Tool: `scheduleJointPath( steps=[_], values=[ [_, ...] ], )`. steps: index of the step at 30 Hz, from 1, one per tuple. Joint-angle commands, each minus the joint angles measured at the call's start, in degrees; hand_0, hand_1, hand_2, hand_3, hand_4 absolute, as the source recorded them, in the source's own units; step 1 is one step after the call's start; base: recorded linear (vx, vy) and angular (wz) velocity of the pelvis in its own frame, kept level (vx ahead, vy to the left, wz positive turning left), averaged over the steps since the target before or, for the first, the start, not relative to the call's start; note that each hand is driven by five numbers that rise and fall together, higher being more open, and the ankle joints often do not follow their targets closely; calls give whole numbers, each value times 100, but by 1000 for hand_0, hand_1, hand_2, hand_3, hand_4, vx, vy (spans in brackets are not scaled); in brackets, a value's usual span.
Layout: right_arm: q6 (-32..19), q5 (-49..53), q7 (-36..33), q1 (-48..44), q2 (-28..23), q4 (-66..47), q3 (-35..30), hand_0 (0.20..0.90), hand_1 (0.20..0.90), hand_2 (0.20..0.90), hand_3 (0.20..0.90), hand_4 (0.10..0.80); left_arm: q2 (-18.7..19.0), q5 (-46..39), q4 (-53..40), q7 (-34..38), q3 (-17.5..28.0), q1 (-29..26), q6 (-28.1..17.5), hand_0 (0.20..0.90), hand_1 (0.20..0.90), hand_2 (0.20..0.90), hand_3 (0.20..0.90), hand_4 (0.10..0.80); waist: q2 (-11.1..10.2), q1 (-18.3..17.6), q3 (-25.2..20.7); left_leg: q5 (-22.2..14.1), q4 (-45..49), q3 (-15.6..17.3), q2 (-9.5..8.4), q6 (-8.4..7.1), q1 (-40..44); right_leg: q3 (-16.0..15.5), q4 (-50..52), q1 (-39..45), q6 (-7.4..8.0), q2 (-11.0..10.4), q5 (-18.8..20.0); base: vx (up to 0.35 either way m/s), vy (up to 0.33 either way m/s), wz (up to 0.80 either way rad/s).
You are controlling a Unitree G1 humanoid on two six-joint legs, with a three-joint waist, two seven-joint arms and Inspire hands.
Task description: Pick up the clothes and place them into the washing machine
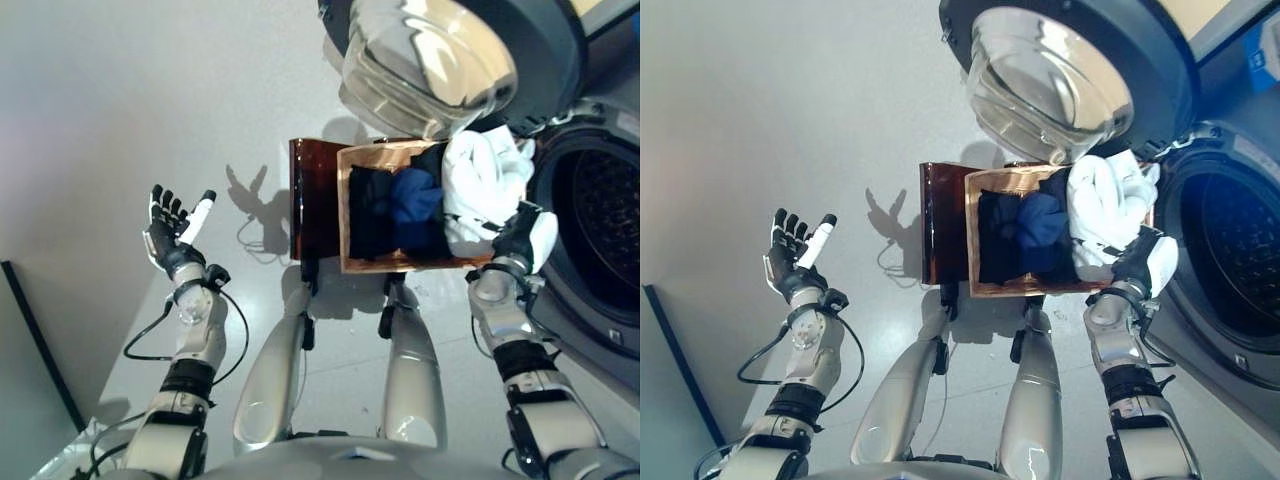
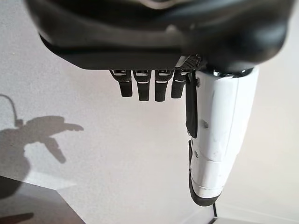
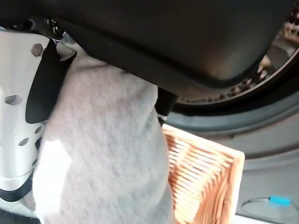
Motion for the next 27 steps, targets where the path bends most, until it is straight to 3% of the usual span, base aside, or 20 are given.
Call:
scheduleJointPath(
  steps=[1, 2, 5, 9, 13, 23, 27],
  values=[
    [-1334, 376, -190, -511, 335, 1082, 198, 200, 200, 200, 200, 300, 454, 373, 19, 143, -47, 33, -447, 900, 900, 900, 900, 800, -388, 204, -418, -514, 140, -121, -245, -243, 108, -212, -523, 912, 80, -31, -51, 89, -34, 2],
    [-1752, 1422, 228, -1253, 170, 2459, 172, 200, 200, 200, 200, 300, 367, 245, 490, 60, -166, -148, -474, 900, 900, 900, 900, 800, -318, 330, -519, -518, 58, -205, -258, -255, 327, -307, -637, 1202, 91, -62, -71, 89, -26, 9],
    [-2080, 2459, 666, -1287, 9, 2173, -257, 200, 200, 200, 200, 300, 389, 236, 211, -42, -35, 39, -505, 900, 900, 900, 900, 800, -363, 337, -572, -525, -18, -222, -261, -264, 533, -360, -753, 1421, 86, -36, -66, 52, -27, 22],
    [-2643, 3284, 514, -1234, 475, 2123, -603, 200, 200, 200, 200, 300, 375, 212, 357, -104, -96, 121, -518, 900, 900, 900, 900, 800, -422, 318, -661, -522, -50, -200, -266, -236, 656, -360, -871, 1586, 99, -40, -19, 19, 0, 4],
    [-3274, 4241, 886, -883, 1283, 1476, -843, 200, 200, 200, 200, 300, 286, 111, 422, -125, -167, 180, -636, 900, 900, 900, 900, 800, -353, 230, -692, -592, -69, -151, -271, -206, 768, -298, -889, 1630, 107, -50, -50, 8, 56, 0],
    [-3736, 6212, 2268, -612, 1870, 1182, -1180, 200, 200, 200, 200, 300, 170, -191, 552, -410, -132, 274, -706, 900, 900, 900, 900, 800, -325, 157, -783, -617, -92, -93, -301, -178, 906, -224, -977, 1753, 124, -90, 8, 11, 28, -4],
    [-3846, 6719, 2497, -581, 2033, 1144, -1335, 200, 200, 200, 200, 300, 137, -319, 581, -525, -214, 306, -714, 900, 900, 900, 900, 800, -291, 148, -832, -687, -67, -74, -315, -170, 953, -201, -979, 1809, 144, -116, -22, 1, 19, 0]
  ],
)
